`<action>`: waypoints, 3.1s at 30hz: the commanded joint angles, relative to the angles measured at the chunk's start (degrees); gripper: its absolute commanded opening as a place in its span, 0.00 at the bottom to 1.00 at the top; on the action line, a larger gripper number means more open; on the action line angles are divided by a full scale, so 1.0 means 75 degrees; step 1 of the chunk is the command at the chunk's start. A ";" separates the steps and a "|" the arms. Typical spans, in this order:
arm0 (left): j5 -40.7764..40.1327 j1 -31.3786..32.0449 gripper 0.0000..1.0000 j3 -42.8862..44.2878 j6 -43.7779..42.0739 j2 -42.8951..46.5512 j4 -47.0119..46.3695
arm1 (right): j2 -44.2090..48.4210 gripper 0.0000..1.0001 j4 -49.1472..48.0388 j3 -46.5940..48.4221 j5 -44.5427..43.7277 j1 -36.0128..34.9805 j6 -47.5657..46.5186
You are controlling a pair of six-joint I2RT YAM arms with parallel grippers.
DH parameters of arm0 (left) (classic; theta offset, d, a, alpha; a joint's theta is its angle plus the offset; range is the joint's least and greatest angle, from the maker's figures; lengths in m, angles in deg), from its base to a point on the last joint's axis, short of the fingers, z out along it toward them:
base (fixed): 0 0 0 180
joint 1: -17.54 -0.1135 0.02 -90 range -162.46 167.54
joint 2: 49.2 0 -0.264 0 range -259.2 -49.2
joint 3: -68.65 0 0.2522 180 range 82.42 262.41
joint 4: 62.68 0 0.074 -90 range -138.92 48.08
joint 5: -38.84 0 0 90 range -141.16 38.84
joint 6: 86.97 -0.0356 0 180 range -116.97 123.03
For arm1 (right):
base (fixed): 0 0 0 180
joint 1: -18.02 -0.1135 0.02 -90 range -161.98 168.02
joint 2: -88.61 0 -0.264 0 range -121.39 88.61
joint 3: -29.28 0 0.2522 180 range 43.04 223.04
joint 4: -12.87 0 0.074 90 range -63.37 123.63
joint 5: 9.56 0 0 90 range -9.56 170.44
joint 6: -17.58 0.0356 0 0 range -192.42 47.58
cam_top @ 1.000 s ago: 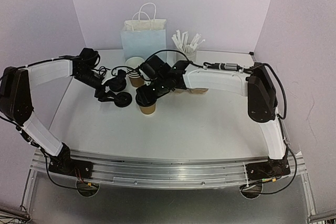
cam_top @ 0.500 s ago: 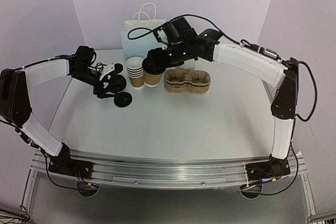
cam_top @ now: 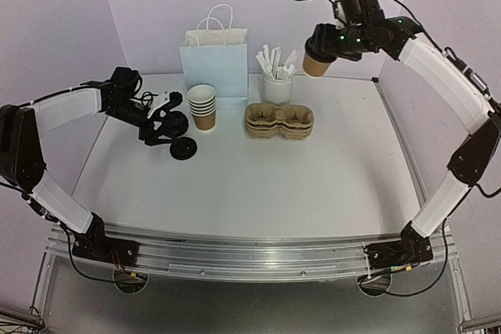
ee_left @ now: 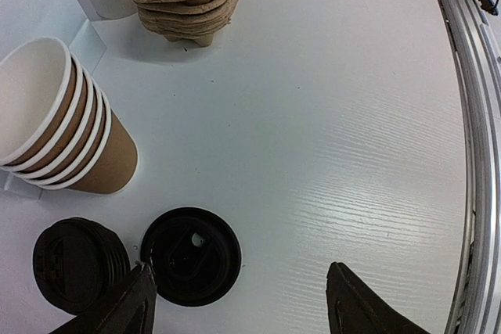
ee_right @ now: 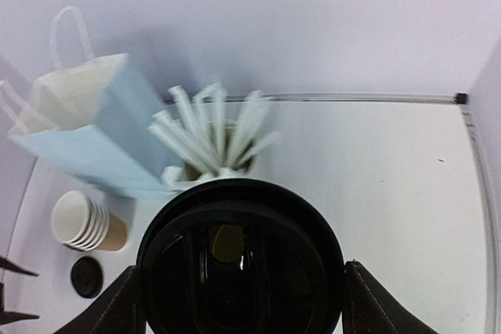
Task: Pack the takeout coffee
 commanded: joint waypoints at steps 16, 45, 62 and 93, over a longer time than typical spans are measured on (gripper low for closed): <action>-0.0107 -0.0035 0.74 0.0144 0.0162 0.0410 0.0031 | -0.2385 0.39 -0.1479 -0.1578 -0.0316 0.2396 -0.0074; 0.0310 -0.0044 0.72 0.1028 0.0414 0.0277 -0.0158 | -0.1647 0.96 -0.1963 -0.1963 0.0308 0.2428 -0.0234; -0.1342 0.1258 0.57 0.3483 0.0130 -0.2125 -0.0400 | -0.1267 0.90 -0.1577 -0.0500 0.1546 0.0788 0.0245; -0.1927 0.1263 0.19 0.4788 0.0129 -0.3292 0.0781 | -0.3408 0.72 -0.3108 0.0787 0.3130 -0.1454 0.2829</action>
